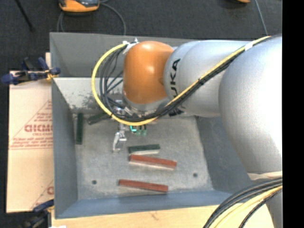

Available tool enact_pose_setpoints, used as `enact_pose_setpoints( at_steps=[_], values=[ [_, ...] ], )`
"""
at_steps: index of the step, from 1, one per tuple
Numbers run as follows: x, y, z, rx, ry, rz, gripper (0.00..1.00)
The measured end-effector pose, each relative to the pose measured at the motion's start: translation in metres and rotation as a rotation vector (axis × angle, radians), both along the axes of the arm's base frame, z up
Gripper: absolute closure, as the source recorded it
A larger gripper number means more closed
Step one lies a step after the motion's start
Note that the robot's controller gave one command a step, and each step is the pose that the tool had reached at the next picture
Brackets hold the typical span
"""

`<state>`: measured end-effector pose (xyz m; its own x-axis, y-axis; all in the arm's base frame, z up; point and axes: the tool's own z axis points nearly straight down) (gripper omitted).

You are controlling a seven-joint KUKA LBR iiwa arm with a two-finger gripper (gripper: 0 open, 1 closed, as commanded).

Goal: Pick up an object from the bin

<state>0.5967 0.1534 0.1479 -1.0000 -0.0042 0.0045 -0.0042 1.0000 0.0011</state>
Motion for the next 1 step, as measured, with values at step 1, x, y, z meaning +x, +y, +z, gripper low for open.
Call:
enact_pose_setpoints(
  at_steps=[1],
  values=[
    [0.0018, -0.0005, 0.0048, 0.001, -0.008, -0.003, 0.00]
  ],
)
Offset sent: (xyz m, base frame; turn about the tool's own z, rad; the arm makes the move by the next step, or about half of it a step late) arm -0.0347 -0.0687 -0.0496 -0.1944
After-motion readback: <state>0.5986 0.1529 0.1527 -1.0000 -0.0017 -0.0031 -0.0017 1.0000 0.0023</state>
